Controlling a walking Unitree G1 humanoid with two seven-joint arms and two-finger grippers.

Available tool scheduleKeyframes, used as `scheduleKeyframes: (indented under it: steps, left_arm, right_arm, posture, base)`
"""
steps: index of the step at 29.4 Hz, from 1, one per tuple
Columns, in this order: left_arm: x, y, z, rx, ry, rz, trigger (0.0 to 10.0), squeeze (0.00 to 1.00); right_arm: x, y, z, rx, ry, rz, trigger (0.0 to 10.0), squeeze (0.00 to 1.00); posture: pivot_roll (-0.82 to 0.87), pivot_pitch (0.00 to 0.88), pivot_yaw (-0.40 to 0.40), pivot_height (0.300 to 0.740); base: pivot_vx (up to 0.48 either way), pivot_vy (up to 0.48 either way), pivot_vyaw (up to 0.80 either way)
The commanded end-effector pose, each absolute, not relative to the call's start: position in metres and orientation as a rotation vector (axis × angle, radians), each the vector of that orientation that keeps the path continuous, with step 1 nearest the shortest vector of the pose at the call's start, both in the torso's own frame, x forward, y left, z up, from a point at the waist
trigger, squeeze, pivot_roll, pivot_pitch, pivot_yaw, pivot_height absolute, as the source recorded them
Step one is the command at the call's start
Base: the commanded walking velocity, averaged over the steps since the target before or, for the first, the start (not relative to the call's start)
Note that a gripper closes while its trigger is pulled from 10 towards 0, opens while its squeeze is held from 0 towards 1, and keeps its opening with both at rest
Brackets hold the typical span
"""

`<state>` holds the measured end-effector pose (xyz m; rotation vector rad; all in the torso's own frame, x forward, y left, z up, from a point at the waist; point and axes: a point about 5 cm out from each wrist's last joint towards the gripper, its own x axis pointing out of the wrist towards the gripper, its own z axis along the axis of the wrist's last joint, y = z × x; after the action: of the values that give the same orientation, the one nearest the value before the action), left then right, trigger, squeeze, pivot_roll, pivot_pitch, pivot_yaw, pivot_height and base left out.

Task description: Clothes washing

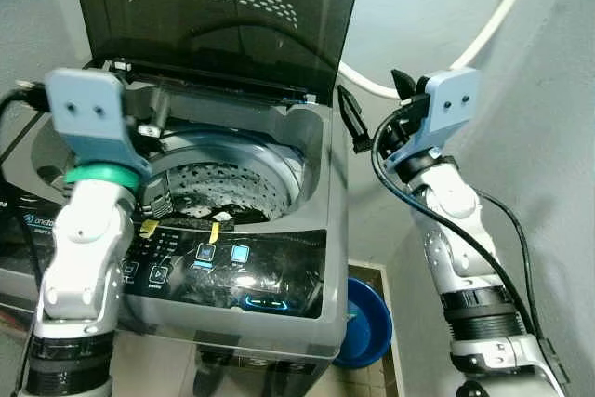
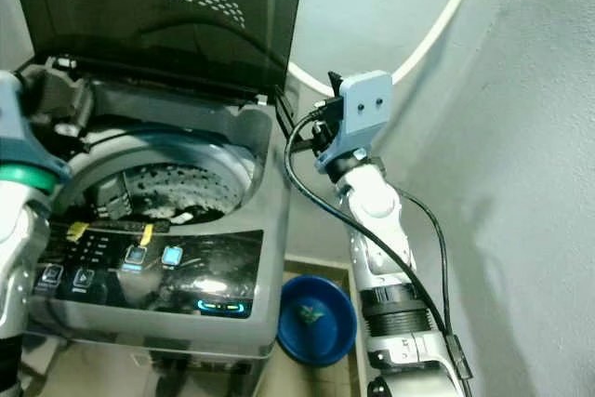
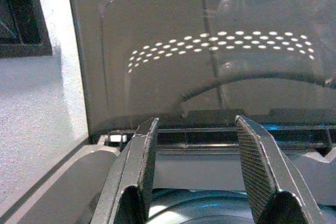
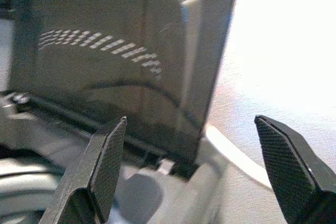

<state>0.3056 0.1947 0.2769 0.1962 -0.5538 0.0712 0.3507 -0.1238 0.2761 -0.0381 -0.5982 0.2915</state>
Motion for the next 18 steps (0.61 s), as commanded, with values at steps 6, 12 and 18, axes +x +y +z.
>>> scheduleKeyframes:
  steps: [6, 12, 18]
  left_arm:
    - [0.302, 0.171, 0.264, 0.208, -0.553, -0.007, 10.0, 0.00]
    - [0.302, 0.166, 0.257, 0.130, -0.515, -0.035, 10.0, 0.00]
    - [0.310, 0.178, 0.262, 0.107, -0.524, 0.018, 10.0, 0.00]
  right_arm:
    - [0.352, -0.124, 0.265, -0.095, -0.591, 0.222, 10.0, 0.00]
    - [0.351, -0.127, 0.256, -0.114, -0.570, 0.194, 10.0, 0.00]
    - [0.351, -0.123, 0.253, -0.090, -0.559, 0.205, 10.0, 0.00]
  posture:
    - [0.10, 0.000, -0.038, 0.740]
    - [0.10, 0.000, -0.026, 0.740]
    - [0.11, 0.000, -0.035, 0.740]
  base:
    - [0.000, 0.000, 0.00]
    - [0.000, 0.000, 0.00]
    - [0.000, 0.000, 0.00]
